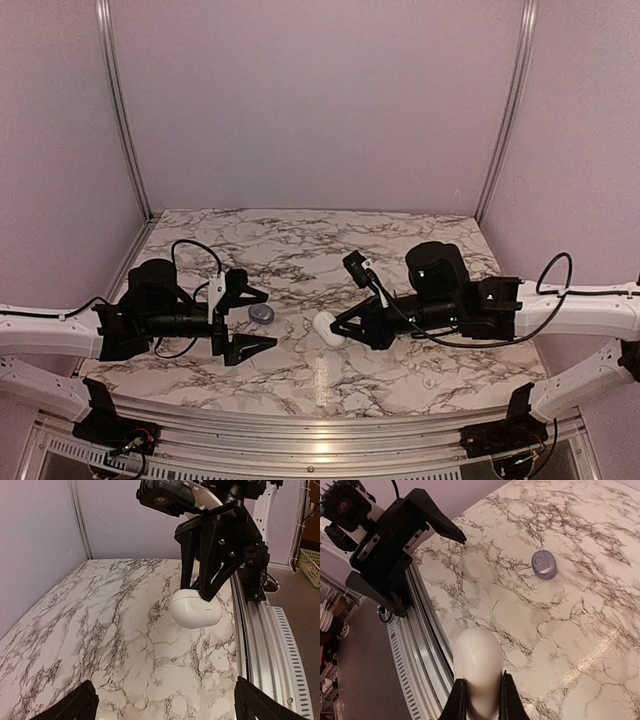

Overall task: Insert the wireless bluetooth earbuds into the charging case
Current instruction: Pass from the right arm to the left

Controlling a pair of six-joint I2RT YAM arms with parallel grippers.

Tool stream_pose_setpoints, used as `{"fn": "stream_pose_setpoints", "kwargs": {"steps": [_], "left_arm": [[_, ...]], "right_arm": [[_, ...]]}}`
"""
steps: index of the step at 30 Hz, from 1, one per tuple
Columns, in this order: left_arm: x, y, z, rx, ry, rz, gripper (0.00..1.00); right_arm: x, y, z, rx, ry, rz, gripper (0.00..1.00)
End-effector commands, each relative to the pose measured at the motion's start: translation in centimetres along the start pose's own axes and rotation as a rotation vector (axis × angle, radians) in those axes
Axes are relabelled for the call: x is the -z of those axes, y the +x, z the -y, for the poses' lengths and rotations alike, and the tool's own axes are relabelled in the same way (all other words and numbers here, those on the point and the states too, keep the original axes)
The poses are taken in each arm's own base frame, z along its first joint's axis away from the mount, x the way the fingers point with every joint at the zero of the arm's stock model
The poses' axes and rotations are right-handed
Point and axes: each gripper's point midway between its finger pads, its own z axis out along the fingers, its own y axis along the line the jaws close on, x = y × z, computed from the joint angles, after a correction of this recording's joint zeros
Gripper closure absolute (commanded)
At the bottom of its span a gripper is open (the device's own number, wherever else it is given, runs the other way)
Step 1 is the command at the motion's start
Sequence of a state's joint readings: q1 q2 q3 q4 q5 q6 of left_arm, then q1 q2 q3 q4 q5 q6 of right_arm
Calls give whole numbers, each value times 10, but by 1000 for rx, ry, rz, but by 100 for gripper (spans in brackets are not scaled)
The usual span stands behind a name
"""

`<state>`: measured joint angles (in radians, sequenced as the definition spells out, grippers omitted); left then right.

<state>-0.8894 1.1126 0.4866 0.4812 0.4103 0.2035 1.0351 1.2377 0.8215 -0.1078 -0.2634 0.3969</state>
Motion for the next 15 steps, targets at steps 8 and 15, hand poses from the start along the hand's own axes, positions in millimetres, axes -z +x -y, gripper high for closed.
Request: {"fn": "stream_pose_setpoints", "kwargs": {"steps": [8,15], "left_arm": [[-8,-37,28,175,219,97,7],[-19,-49,28,316,279,87,21]], "right_arm": [[18,-50,-57,372,25,196,100],[14,-58,-68,432,36,210,100]]}}
